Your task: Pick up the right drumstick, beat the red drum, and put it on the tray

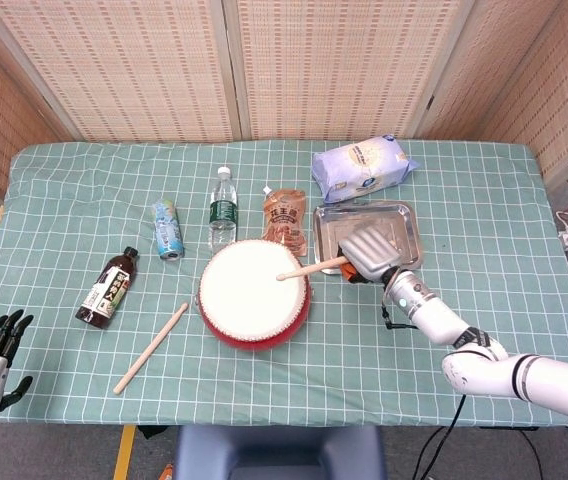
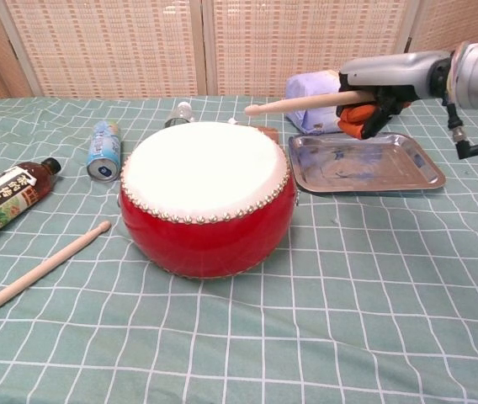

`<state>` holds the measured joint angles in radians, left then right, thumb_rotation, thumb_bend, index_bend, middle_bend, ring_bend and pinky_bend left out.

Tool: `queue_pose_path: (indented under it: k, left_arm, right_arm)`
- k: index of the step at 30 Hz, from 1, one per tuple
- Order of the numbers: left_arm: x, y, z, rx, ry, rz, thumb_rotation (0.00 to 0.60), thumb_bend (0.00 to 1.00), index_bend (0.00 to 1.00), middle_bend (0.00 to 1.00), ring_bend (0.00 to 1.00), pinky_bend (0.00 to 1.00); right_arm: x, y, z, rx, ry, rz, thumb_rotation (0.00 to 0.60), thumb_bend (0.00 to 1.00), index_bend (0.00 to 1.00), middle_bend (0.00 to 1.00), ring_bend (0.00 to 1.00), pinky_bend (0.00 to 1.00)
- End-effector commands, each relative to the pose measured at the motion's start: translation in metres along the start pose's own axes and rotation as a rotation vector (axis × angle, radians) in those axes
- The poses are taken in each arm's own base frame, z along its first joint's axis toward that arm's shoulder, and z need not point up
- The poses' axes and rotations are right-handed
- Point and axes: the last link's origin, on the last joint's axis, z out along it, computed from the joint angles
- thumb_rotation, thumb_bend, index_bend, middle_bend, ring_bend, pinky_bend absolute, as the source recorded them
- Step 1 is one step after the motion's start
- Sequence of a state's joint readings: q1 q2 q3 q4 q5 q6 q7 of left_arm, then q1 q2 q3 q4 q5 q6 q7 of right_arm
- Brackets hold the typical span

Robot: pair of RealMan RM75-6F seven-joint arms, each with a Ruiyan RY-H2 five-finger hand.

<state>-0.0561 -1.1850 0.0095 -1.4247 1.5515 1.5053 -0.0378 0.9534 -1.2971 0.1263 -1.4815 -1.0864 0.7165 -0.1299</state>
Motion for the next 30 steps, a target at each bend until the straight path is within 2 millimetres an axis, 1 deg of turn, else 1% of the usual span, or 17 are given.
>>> queue_pose_path:
  k: [1,7,12,14,18,21,22,25,30]
  left_arm:
    - [0.000,0.000,0.000,0.001,0.000,0.000,0.600,0.22,0.06,0.00,0.00,0.03]
    - [-0.002,0.000,-0.001,0.003,-0.005,-0.003,0.600,0.22,0.06,0.00,0.00,0.03]
    - [-0.002,-0.001,-0.001,0.006,-0.007,-0.004,0.600,0.22,0.06,0.00,0.00,0.03]
    - [-0.003,-0.001,-0.001,0.008,-0.008,-0.005,0.600,0.22,0.06,0.00,0.00,0.03]
    - [-0.003,-0.002,-0.002,0.012,-0.009,-0.007,0.600,0.22,0.06,0.00,0.00,0.03]
    - [-0.003,-0.002,-0.002,0.012,-0.009,-0.006,0.600,0.22,0.06,0.00,0.00,0.03]
    - [-0.003,-0.002,-0.002,0.012,-0.009,-0.007,0.600,0.22,0.06,0.00,0.00,0.03]
    - [-0.003,-0.002,-0.002,0.011,-0.008,-0.006,0.600,0.22,0.06,0.00,0.00,0.03]
    - [-0.003,-0.002,-0.003,0.013,-0.009,-0.007,0.600,0.22,0.07,0.00,0.00,0.03]
  right_arm:
    - [0.003,-0.014,0.018,-0.006,0.019,-0.080,0.600,0.89,1.00,1.00,1.00,1.00]
    - [-0.002,-0.022,0.031,-0.023,0.032,-0.249,0.600,0.89,1.00,1.00,1.00,1.00]
    - [-0.012,-0.021,0.035,-0.050,0.028,-0.398,0.600,0.89,1.00,1.00,1.00,1.00]
    - [-0.011,-0.024,0.036,-0.064,0.037,-0.345,0.600,0.89,1.00,1.00,1.00,1.00]
    - [0.005,-0.033,0.033,-0.052,0.128,-0.048,0.600,0.89,1.00,1.00,1.00,1.00]
    - [0.011,-0.034,0.029,-0.025,0.154,0.090,0.600,0.89,1.00,1.00,1.00,1.00]
    - [0.011,-0.034,0.029,-0.019,0.150,0.107,0.600,0.89,1.00,1.00,1.00,1.00]
    - [0.007,-0.032,0.029,-0.008,0.125,0.051,0.600,0.89,1.00,1.00,1.00,1.00]
    - [-0.007,-0.030,0.031,-0.010,0.087,-0.154,0.600,0.89,1.00,1.00,1.00,1.00]
